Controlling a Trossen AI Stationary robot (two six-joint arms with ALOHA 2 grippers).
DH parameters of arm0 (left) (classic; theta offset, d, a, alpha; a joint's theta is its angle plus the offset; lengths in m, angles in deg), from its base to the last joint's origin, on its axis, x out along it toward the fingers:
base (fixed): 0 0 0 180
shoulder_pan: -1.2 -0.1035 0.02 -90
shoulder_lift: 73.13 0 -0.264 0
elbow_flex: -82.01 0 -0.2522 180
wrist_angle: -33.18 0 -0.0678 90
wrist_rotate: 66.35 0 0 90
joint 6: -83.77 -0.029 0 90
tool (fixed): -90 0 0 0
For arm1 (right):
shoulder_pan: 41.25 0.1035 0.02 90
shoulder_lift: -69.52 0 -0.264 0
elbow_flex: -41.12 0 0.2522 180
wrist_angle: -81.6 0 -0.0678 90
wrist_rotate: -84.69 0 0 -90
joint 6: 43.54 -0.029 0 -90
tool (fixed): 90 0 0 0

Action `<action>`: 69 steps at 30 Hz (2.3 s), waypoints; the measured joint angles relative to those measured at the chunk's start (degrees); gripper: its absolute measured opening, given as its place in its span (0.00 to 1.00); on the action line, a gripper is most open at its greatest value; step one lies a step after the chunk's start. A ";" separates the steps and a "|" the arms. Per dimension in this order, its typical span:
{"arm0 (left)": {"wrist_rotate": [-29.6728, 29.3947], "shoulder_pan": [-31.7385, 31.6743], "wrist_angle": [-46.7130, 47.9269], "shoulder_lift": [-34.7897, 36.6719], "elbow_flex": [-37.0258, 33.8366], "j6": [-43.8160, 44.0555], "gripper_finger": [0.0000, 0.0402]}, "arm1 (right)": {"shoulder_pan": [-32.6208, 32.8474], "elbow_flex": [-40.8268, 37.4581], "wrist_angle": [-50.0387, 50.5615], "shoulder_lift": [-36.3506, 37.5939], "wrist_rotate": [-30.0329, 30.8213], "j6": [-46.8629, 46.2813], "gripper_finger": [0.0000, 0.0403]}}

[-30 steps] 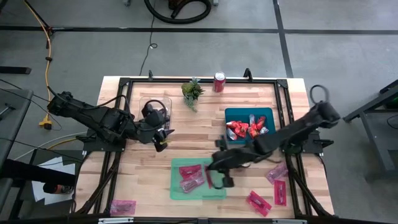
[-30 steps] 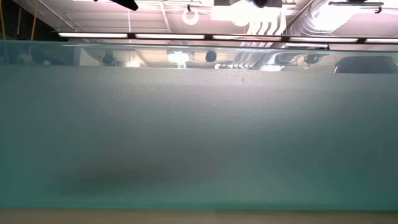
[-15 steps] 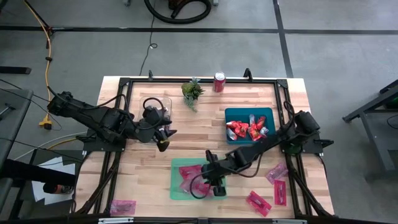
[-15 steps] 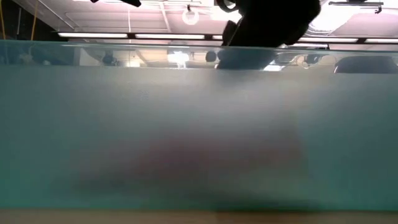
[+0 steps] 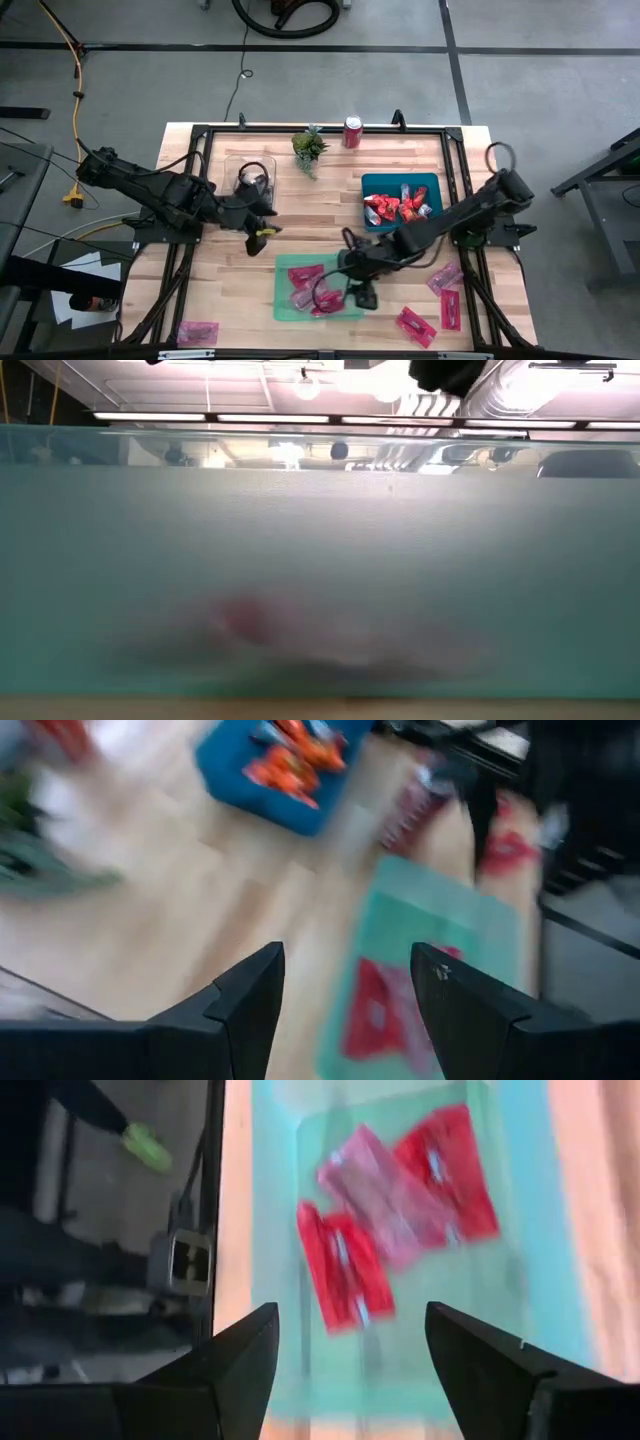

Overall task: Sort candy
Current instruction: Put the red candy into the green bin

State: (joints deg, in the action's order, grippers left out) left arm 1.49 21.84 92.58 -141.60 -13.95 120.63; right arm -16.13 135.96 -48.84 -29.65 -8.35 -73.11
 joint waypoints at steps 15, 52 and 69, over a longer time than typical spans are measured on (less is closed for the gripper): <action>30.61 19.43 14.43 -16.69 -0.07 28.16 0.51 | 13.19 7.71 45.51 21.56 21.31 -18.78 0.61; 52.76 34.59 -2.56 -47.37 0.00 57.55 0.21 | 20.00 7.67 51.46 29.13 29.46 -24.45 0.61; 11.66 8.99 -1.19 -20.43 4.45 26.53 0.00 | 20.00 7.67 51.62 29.13 31.51 -24.39 0.61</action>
State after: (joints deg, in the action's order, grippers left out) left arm 13.14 30.82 91.40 -162.03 -9.50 147.16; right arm 3.87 143.63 2.78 -0.52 23.16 -97.50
